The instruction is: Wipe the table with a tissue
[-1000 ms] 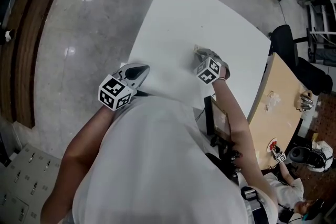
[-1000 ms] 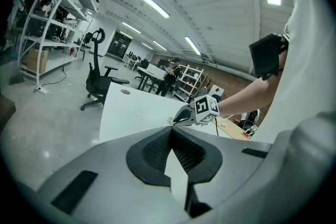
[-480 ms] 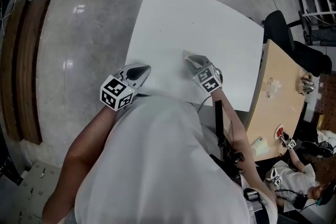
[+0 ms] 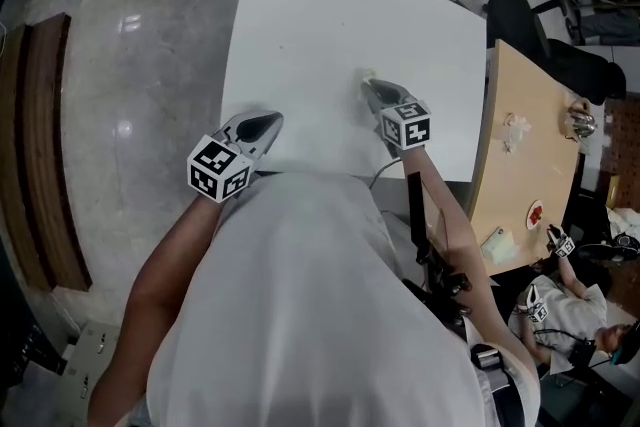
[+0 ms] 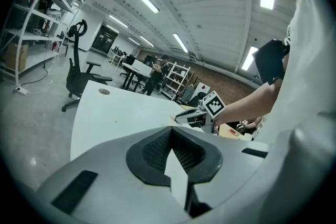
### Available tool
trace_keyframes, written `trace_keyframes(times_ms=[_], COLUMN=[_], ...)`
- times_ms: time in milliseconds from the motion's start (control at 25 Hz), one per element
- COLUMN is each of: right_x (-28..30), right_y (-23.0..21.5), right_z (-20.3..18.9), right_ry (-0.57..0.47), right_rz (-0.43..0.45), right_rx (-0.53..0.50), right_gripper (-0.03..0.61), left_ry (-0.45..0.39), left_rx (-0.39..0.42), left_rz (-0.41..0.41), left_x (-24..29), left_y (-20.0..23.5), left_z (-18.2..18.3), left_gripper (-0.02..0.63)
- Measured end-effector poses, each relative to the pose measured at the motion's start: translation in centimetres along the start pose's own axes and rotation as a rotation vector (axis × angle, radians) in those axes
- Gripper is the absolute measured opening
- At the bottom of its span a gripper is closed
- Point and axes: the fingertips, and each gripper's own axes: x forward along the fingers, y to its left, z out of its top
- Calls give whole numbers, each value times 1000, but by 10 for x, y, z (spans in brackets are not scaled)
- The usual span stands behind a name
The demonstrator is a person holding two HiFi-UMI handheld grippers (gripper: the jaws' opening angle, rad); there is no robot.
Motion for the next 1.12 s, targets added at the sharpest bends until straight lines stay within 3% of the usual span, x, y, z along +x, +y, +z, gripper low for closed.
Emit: trace_keyframes(times_ms=[640, 880, 1120], right_x=[73, 116, 127], right_y=[-57, -71, -83], right_z=[44, 67, 72], right_ry=[32, 134, 250], right_rz=[13, 37, 0], right_rx=[-91, -252, -420], right_gripper=[44, 44, 44], left_ry=[-13, -26, -32], left_rx=[-94, -152, -187], left_rz=[193, 276, 322], left_x=[-6, -19, -31], left_y=[11, 22, 24], left_z=[-9, -15, -23], left_gripper=[6, 6, 6])
